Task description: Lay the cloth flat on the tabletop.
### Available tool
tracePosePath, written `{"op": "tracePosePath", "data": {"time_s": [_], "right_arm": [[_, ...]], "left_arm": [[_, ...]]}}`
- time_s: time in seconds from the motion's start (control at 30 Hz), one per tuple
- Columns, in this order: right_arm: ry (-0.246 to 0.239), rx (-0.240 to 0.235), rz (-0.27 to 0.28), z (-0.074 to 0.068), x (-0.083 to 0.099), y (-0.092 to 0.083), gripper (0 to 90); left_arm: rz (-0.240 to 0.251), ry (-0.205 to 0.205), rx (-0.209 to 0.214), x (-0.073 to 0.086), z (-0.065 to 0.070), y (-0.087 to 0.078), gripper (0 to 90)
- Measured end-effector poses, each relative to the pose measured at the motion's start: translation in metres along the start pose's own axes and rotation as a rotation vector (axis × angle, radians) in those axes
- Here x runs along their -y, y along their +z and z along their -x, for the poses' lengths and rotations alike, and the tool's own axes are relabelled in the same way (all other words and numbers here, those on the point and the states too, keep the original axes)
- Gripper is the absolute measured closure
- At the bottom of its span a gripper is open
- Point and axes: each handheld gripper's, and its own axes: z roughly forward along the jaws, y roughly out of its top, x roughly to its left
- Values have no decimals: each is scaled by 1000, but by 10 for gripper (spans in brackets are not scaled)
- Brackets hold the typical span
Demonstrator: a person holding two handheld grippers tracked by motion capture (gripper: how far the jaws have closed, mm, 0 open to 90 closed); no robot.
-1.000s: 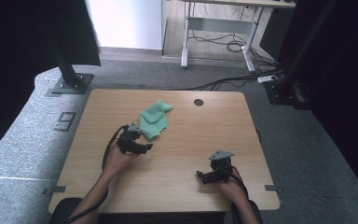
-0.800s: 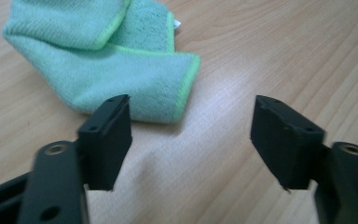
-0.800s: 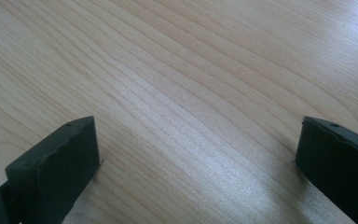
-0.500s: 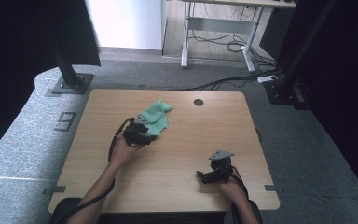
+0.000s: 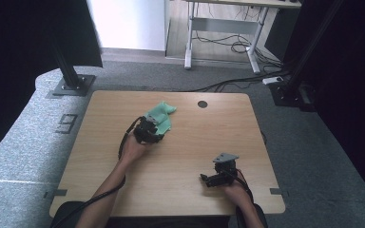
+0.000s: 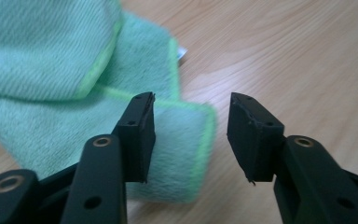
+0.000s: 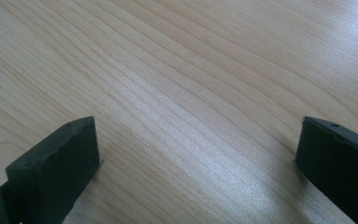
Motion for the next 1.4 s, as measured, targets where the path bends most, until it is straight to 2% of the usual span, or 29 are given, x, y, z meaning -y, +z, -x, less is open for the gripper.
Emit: {"op": "tracePosePath", "data": {"time_s": [0.1,0.17,0.27,0.47,0.8,1.4], "right_arm": [[1,0,-1,0,0,0,0],[4,0,-2,0,0,0,0],[3,0,-1,0,0,0,0],[2,0,-2,0,0,0,0],[2,0,-2,0,0,0,0],[2,1,-2,0,0,0,0]], "left_arm": [[-25,-15,-27,7,-5,7,640],[-22,-19,-40,11,-7,9,741],[-10,-29,-35,13,-9,7,830],[-12,-2,4,12,-1,1,836],[-8,36,72,25,28,-6,822],[24,25,153,54,52,-27,821]]}}
